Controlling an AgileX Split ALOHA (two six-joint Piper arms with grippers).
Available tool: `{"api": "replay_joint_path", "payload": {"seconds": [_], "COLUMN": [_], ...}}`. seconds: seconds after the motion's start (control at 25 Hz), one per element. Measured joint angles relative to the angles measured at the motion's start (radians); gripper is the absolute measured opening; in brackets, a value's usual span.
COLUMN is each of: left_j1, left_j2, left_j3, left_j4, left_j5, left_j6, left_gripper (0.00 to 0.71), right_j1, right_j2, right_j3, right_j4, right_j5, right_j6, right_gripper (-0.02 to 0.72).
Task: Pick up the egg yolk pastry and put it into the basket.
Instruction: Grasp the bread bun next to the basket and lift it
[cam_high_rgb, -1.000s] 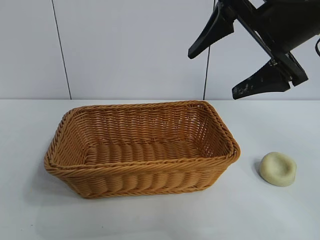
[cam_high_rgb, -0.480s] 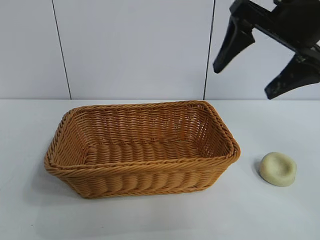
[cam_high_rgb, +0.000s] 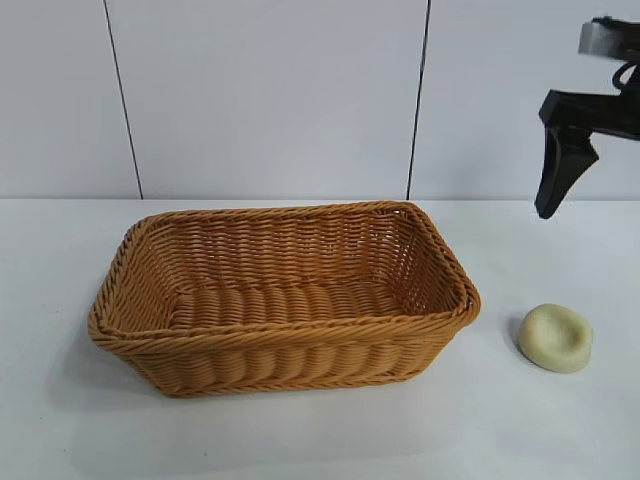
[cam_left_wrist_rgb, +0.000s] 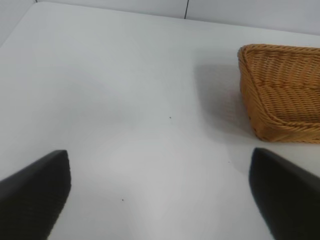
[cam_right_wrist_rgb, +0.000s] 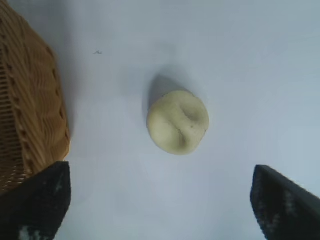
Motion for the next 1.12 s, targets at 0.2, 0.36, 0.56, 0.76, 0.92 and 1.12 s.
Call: {"api": "replay_joint_path", "payload": {"seconds": [0.2,0.36,0.56,0.76,0.92,1.12], "left_j1": [0.0,0.0,0.0,0.0,0.0,0.0], "left_j2": [0.0,0.0,0.0,0.0,0.0,0.0], "left_j3": [0.0,0.0,0.0,0.0,0.0,0.0], "left_j4": [0.0,0.0,0.0,0.0,0.0,0.0], "left_j5": [0.0,0.0,0.0,0.0,0.0,0.0], "left_j6": [0.0,0.0,0.0,0.0,0.0,0.0], "left_gripper": [0.695,0.695,0.695,0.695,0.695,0.695], "right_j1": [0.0,0.0,0.0,0.001,0.001,0.001], "right_j2": [0.105,0.137,0.142,0.142,0.106,-0.023], "right_j3": [0.0,0.0,0.0,0.0,0.0,-0.072], "right_j4": [0.0,0.0,0.0,0.001,0.0,0.0], "right_j5": [-0.044,-0.073,-0.082,-0.078,-0.061,0.022], "right_j6": [0.0,0.0,0.0,0.001,0.001,0.001], "right_gripper": [0.695,0.695,0.539,0.178,0.12,0.116]}}
